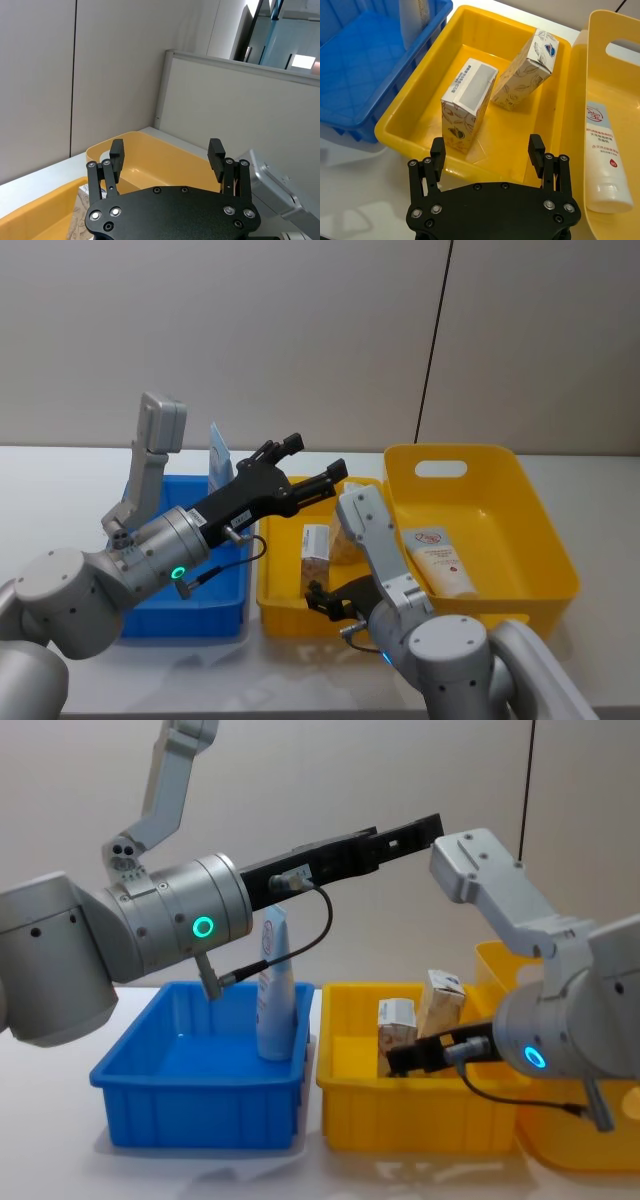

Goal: Bimanual collaborative sorting of washing and personal care products

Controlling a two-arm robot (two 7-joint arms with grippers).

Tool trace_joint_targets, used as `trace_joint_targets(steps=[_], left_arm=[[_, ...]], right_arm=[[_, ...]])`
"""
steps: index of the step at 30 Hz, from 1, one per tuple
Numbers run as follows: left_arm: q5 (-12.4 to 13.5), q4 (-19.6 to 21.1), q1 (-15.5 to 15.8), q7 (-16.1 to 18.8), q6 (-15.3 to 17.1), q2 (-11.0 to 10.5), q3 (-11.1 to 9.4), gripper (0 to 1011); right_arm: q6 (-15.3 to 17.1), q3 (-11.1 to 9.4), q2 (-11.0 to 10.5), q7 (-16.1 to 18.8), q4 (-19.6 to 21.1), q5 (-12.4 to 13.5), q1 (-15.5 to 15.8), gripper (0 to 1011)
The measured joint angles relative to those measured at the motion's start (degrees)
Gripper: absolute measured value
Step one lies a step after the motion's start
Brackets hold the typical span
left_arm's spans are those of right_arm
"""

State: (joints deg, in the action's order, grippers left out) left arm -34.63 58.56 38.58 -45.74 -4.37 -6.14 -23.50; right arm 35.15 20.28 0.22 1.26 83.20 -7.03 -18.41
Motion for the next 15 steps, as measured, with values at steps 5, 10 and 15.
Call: trace_joint_targets(steps=[5,10,15], left_arm=[[0.0,0.0,0.0,0.0,0.0,0.0,0.0,1001],[0.0,0.0,0.0,0.0,0.0,0.0,0.0,1001],[0.0,0.0,0.0,0.0,0.0,0.0,0.0,1001]], right_arm=[[0.8,-0.4,0.5,0.2,-0.6,0.1,-0.7,1004],[2.0,-0.7,0.8,1.0,-1.1,0.3,-1.6,1003],[3.1,-0.9,1.0,1.8,-1.7,0.5,-2.4,1004]])
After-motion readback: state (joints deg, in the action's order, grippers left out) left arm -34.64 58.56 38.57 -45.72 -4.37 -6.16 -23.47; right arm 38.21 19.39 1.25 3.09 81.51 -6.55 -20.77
